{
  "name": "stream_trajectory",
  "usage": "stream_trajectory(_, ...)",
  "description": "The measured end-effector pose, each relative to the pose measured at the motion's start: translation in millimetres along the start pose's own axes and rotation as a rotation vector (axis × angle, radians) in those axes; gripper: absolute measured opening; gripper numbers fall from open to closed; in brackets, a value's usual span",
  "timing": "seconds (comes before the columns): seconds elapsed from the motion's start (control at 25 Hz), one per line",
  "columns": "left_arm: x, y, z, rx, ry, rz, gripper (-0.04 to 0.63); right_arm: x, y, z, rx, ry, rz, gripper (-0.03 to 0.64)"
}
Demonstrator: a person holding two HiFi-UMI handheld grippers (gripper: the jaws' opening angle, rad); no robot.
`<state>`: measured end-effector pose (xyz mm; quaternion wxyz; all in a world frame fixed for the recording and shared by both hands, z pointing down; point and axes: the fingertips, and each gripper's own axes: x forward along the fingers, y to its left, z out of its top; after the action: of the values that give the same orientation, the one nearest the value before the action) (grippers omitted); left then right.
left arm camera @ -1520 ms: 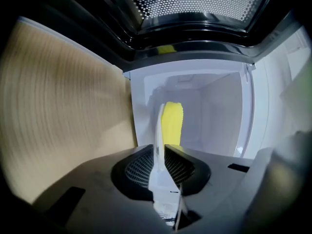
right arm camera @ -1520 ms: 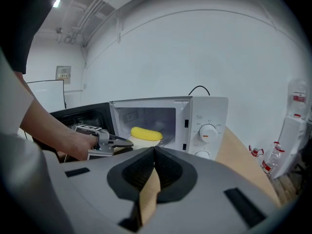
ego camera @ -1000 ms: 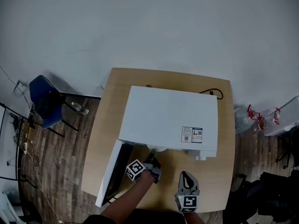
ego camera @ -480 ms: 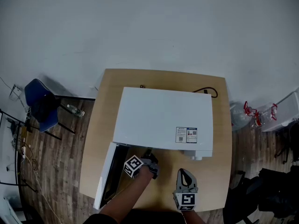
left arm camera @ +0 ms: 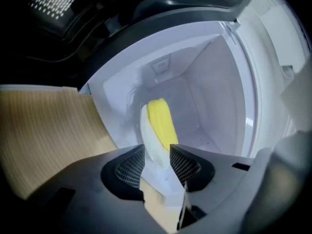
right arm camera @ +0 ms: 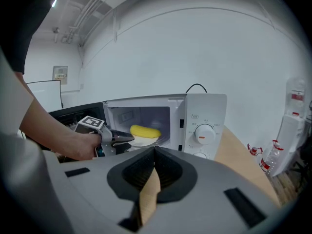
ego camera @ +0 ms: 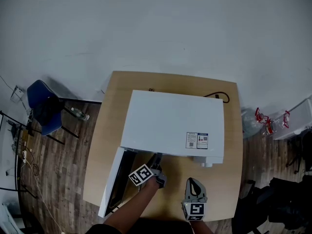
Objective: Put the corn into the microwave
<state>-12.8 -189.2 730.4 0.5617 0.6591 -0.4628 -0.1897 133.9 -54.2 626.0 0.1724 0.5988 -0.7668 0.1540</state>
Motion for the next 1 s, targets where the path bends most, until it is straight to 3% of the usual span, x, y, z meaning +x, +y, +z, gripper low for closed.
stream_trajectory(0.2,-8.6,6.0,-2.5,0.24,0.05,0.095,0.138,-4.0,-2.3,-3.6,0.018,0.008,-0.018,0.06)
stream_trajectory(0.32,-15.9,6.5,-2.6,0.343,0.059,0.143,0.138,-6.3,-0.3,-4.6,0.014,0.003,-0.014,0.06)
stream_trajectory(0.68,-13.8,1.4,-7.7,0.436,0.091,0.14,0.138,-11.4,6.7,-8.6,0.011,0.009,-0.01,0.06)
stream_trajectory(0.88,-9.0,-3.3,-2.1,0.606,0.109,0.162,0.138,-13.5,4.2,-9.7,0.015,0.01,-0.02,0.06)
stream_trajectory(1.0,-4.4,-5.1,-2.1,0.648,0.125,0.16,0.138,-13.8,0.7,-14.2,0.016,0.027,-0.023,0.06)
